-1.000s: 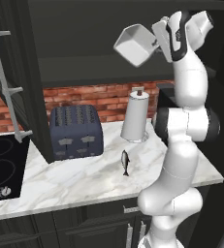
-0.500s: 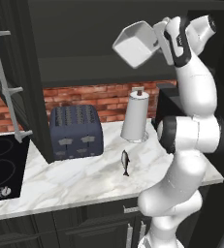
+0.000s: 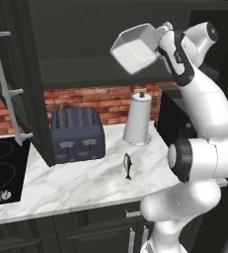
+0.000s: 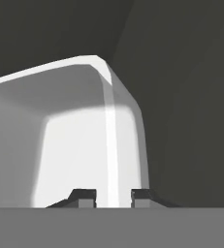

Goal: Retrieve the tupperware from the cabinet, then place the raw meat into the tupperware to avoid contamination.

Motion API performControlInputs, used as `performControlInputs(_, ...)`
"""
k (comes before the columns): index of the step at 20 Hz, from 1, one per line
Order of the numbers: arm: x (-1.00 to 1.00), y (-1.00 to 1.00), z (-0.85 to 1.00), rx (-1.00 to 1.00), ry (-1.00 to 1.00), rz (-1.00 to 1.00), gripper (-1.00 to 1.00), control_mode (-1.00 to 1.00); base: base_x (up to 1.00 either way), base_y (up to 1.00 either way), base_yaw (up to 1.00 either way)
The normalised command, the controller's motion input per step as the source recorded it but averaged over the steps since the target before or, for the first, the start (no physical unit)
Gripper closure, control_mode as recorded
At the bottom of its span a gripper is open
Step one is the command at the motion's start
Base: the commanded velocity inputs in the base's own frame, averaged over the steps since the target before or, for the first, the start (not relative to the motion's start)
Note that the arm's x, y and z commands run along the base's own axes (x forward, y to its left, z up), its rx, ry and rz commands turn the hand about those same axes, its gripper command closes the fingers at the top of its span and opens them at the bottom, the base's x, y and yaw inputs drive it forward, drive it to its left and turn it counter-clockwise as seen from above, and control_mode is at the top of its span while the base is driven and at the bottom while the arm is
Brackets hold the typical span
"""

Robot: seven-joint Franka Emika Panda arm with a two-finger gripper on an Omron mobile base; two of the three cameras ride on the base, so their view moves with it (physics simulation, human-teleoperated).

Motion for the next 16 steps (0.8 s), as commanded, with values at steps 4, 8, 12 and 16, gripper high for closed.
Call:
performControlInputs(4, -0.68, 0.15, 0.06, 0.00, 0.00, -0.11, 1.00, -1.00, 0.00, 0.00, 0.00)
performControlInputs(8, -0.79, 0.24, 0.06, 0.00, 0.00, -0.12, 1.00, -1.00, 0.00, 0.00, 0.00)
performControlInputs(12, -0.87, 0.21, 0.05, 0.00, 0.01, -0.12, 1.00, -1.00, 0.00, 0.00, 0.00)
performControlInputs(16, -0.98, 0.20, 0.03, 0.02, 0.01, -0.10, 1.00, -1.00, 0.00, 0.00, 0.00)
